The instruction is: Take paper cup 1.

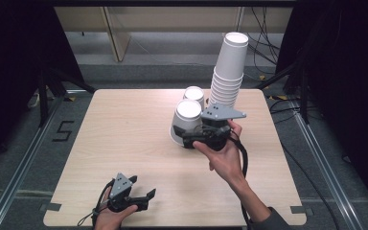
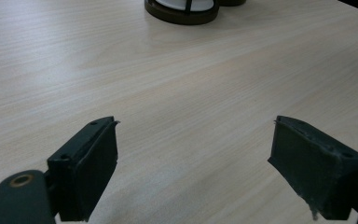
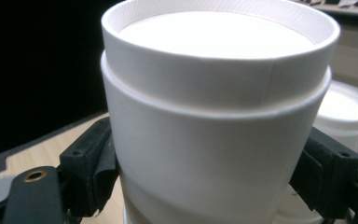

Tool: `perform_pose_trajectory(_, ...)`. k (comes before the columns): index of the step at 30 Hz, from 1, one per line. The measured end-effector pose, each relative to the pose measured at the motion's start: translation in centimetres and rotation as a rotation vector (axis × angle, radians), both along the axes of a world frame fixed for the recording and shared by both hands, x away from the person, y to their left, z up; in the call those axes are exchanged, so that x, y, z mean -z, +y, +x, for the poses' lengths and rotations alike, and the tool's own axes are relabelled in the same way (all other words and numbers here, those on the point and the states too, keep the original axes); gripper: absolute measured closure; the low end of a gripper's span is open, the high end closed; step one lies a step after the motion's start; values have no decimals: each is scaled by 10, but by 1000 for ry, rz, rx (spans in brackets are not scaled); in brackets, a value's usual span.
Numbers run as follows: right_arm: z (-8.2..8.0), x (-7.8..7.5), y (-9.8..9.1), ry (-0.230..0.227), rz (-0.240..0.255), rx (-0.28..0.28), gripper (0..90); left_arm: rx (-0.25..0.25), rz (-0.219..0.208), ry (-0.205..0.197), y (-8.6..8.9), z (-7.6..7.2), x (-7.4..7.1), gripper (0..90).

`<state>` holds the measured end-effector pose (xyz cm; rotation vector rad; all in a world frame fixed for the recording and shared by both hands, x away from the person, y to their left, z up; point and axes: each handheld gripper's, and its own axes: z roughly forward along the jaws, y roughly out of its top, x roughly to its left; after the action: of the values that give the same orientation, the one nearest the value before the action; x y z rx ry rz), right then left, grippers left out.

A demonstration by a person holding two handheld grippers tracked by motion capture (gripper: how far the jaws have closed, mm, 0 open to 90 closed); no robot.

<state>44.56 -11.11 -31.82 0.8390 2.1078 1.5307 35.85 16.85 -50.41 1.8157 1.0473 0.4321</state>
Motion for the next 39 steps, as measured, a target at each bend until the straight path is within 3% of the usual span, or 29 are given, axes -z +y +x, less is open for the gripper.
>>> perform_pose_trajectory(2, -3, 10, 1, 37, -5, -10, 188, -3, 5, 1, 0, -1, -1, 143)
perform_pose_trajectory(11, -2, 46, 4, 76, -24, -56, 188, 6, -14, -11, 0, 0, -1, 144)
perform_pose_trajectory(20, -9, 67, 3, 90, -28, -96, 187, 7, -7, -4, 0, -1, -3, 143)
perform_pose_trajectory(27, -10, 84, 0, 124, -18, -120, 187, 8, -29, -6, -3, 0, -2, 143)
perform_pose_trajectory(33, -15, 95, 2, 137, -56, -134, 187, 13, -24, -5, -3, -1, -3, 143)
perform_pose_trajectory(39, -18, 100, 2, 142, -64, -127, 187, 16, -9, -11, -2, -3, -4, 143)
